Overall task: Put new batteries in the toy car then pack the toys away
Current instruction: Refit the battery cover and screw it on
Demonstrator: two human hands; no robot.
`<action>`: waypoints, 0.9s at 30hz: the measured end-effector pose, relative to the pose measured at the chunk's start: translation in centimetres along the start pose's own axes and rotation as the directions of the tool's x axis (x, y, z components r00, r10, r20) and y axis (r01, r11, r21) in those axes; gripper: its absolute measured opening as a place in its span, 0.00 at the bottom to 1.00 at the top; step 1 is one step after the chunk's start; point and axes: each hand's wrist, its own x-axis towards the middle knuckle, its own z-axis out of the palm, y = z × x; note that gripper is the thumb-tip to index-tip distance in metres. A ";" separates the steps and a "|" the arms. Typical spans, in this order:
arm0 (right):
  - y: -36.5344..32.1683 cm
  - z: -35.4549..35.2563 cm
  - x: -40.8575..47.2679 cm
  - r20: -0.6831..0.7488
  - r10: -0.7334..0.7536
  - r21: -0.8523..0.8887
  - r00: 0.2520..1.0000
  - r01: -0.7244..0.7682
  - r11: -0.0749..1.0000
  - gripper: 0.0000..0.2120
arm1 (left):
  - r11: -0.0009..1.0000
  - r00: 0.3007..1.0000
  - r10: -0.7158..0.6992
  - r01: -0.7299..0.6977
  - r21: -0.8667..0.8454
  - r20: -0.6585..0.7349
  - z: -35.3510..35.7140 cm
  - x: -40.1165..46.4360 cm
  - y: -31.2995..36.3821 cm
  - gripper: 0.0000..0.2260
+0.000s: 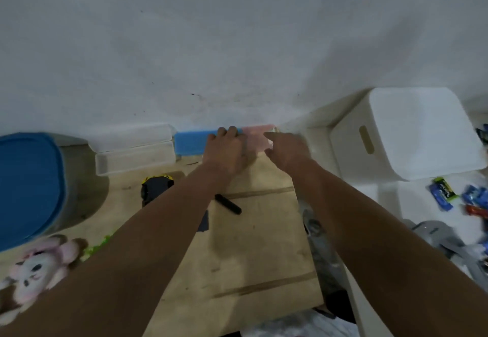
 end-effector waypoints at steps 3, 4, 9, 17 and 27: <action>-0.2 0.9 1.0 0.008 -0.053 -0.157 0.999 0.053 0.986 0.16 | 0.997 0.998 0.039 -0.036 0.064 -0.045 1.8 1.7 -0.1 0.22; -0.4 1.3 1.3 -0.017 -0.066 -0.186 0.998 0.062 0.981 0.13 | 0.995 0.997 0.048 -0.043 0.086 -0.056 2.3 2.2 -0.3 0.22; -1.2 2.3 2.7 0.010 -0.142 -0.230 0.990 0.141 0.963 0.10 | 0.991 0.986 0.097 -0.083 0.104 -0.138 3.4 3.8 -0.3 0.23; -1.0 1.7 2.6 0.066 -0.301 -0.376 0.951 0.303 0.876 0.09 | 0.990 0.984 0.111 -0.097 0.104 -0.138 3.2 4.4 0.9 0.20; 0.8 -0.2 2.5 -0.082 -0.309 -0.307 0.948 0.271 0.912 0.15 | 0.997 0.982 0.074 -0.071 0.023 -0.176 3.9 4.3 1.1 0.26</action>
